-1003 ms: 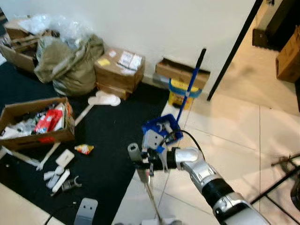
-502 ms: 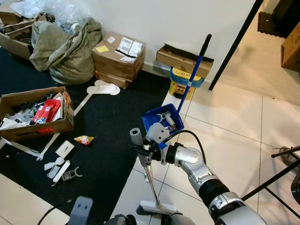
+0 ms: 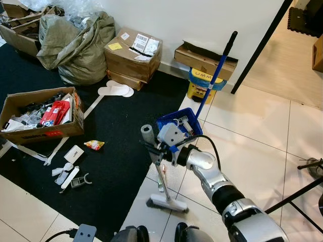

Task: Sweep floor

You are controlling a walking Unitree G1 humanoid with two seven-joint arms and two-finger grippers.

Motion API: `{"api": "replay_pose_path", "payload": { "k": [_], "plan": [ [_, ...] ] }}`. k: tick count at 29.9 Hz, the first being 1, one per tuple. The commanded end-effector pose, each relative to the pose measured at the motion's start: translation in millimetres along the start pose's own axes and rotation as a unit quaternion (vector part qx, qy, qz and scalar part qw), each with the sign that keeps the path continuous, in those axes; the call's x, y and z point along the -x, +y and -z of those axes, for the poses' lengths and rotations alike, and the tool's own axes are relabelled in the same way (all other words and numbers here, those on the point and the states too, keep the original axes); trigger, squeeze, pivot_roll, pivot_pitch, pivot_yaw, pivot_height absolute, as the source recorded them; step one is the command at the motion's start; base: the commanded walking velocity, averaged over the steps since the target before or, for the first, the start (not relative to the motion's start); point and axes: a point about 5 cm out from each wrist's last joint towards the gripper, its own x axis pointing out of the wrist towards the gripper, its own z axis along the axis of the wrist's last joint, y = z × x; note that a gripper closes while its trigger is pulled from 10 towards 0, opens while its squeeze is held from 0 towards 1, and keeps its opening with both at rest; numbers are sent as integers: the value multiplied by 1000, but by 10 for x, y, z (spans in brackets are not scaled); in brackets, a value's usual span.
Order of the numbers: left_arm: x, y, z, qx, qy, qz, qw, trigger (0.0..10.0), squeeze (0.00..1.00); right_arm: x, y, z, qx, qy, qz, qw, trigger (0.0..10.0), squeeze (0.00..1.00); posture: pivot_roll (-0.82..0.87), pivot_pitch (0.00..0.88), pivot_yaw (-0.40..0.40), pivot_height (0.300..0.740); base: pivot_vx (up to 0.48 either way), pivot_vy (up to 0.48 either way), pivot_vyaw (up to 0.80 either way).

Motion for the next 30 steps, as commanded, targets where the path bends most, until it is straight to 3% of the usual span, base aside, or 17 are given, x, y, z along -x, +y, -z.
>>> {"api": "replay_pose_path", "payload": {
  "k": [1,4,16,22,30],
  "plan": [
    [40,18,131,0,21,1,1000,10000,0,-4,-20,-42,16,-15,7,1000,10000,0,23,301,14,740,0,0,0],
    [32,28,105,-2,18,-7,1000,10000,0,-12,-117,-108,18,-29,40,999,10000,0,23,285,16,740,0,0,0],
    [14,24,57,-4,13,-8,1000,10000,0,20,-244,-127,34,-22,83,996,10000,0,16,259,9,740,0,0,0],
    [-1,-13,25,1,10,-6,1000,10000,0,64,-402,-125,57,9,134,989,10000,0,9,242,-2,740,0,0,0],
    [-9,-43,13,1,11,-4,1000,10000,0,53,-472,-204,50,-14,168,984,10000,0,1,226,-6,740,0,0,0]
  ]
}}
